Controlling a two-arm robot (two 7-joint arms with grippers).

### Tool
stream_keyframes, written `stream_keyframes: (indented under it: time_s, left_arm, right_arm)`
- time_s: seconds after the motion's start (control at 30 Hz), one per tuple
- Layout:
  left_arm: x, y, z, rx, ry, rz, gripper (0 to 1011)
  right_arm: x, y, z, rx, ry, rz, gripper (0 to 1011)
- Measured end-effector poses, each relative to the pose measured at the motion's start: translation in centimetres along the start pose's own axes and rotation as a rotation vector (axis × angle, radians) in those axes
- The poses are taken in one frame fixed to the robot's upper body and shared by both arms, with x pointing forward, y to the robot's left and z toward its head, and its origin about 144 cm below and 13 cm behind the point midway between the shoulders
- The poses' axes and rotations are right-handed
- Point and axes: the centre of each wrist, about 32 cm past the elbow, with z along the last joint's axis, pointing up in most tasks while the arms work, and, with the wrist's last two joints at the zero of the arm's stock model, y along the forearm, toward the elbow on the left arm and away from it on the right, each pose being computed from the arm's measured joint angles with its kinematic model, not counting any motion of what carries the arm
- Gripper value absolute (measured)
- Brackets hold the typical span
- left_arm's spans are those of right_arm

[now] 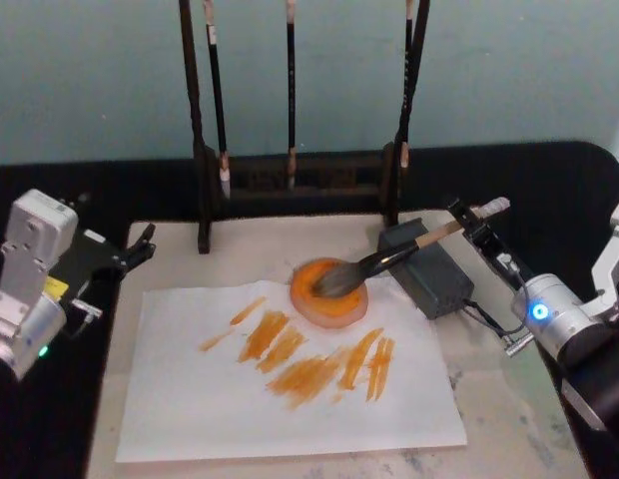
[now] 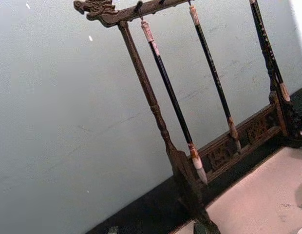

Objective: Pick up the brush from the inkstone, write on the paper, then place the brush back to its original position.

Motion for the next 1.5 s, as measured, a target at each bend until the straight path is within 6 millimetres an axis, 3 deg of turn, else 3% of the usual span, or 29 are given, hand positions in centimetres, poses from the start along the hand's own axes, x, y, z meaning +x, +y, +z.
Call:
stream_keyframes:
  time_s: [1.37, 1.5]
  left_arm:
    - [0.0, 0.0, 0.0, 0.0, 0.0, 0.0, 1001]
    - [0.0, 0.0, 0.0, 0.0, 0.0, 0.0, 1001]
  right_arm:
    - [-0.11, -0.64, -0.52, 0.009, -0.021, -0.002, 1000]
    - [-0.11, -0.64, -0.51, 0.009, -0.021, -0.001, 942]
